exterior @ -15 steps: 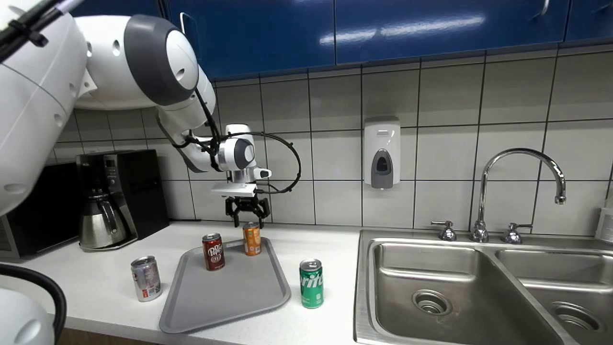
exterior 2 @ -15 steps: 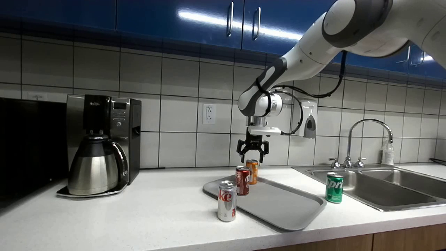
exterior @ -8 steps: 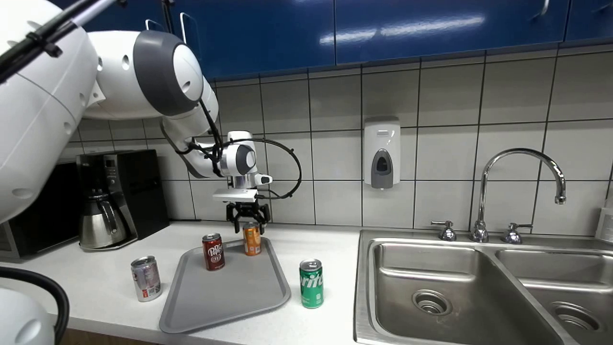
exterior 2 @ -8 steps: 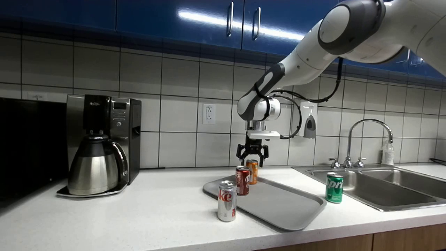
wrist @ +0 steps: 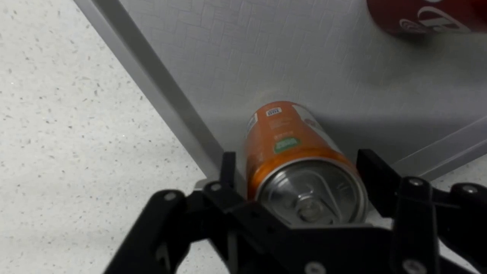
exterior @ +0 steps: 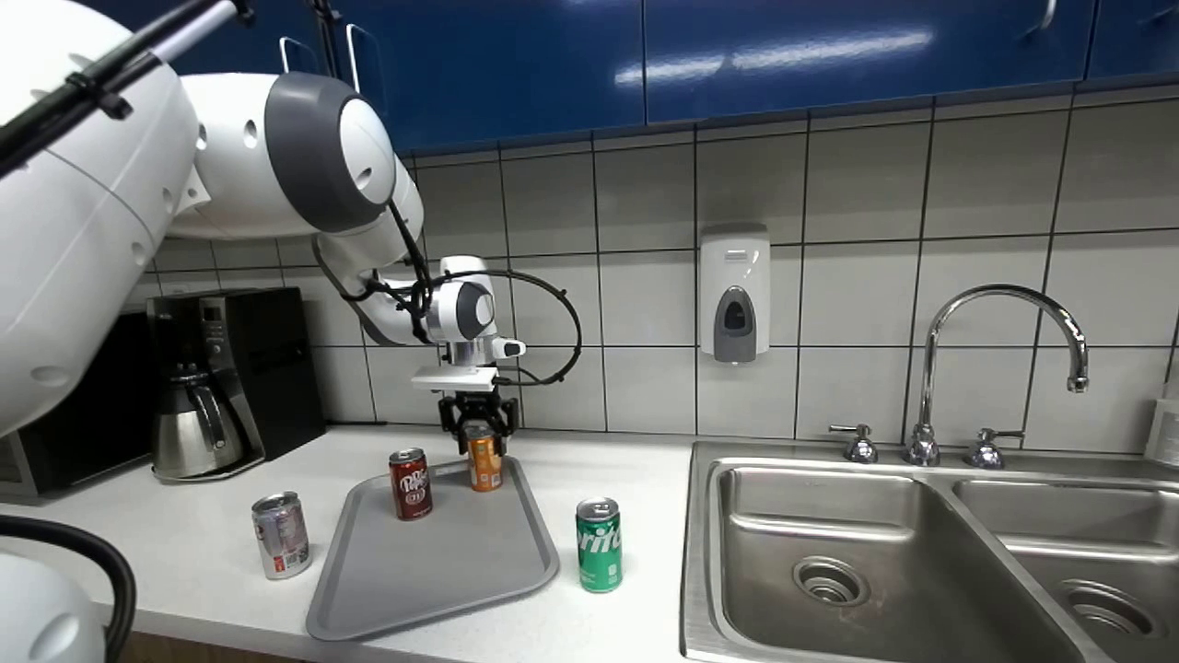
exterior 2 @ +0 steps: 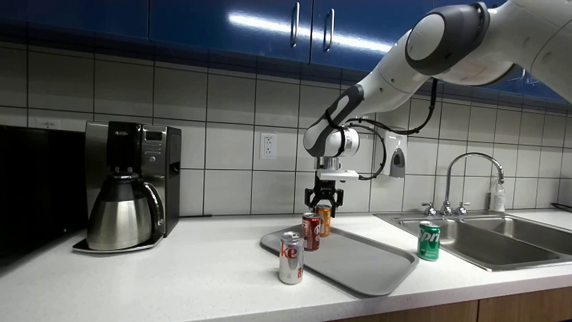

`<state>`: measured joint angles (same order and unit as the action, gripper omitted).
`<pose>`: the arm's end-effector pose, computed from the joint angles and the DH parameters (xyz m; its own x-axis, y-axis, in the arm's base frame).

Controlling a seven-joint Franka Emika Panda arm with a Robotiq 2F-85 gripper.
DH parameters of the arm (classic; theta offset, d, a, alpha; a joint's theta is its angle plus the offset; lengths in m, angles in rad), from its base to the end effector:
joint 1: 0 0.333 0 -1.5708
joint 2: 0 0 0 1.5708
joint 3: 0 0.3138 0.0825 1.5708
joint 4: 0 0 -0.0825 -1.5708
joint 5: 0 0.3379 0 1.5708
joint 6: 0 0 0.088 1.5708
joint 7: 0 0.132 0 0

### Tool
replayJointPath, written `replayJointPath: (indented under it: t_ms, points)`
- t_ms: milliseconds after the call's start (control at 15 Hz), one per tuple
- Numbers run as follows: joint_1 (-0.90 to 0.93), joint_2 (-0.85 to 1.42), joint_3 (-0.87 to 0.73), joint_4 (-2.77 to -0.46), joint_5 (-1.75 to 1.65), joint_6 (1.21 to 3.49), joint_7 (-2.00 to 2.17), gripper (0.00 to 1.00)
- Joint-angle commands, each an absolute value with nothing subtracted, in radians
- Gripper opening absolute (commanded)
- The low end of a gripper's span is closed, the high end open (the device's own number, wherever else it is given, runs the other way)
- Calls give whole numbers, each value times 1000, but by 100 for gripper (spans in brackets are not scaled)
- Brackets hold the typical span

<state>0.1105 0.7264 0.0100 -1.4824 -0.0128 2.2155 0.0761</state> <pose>0.6748 0.0799 0.2464 0.9987 0.0495 0.0070 0.0495 -0.9988 0.0031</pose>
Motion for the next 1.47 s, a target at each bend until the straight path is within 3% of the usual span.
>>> replayJointPath:
  t_ms: [0,133,1400]
  points:
    - [122,741,0,-1442,-36,2175,102,50]
    - [120,737,2,-1446,-34,2177,100,38]
    - [40,556,-10,-1527,-9,2199,62,38]
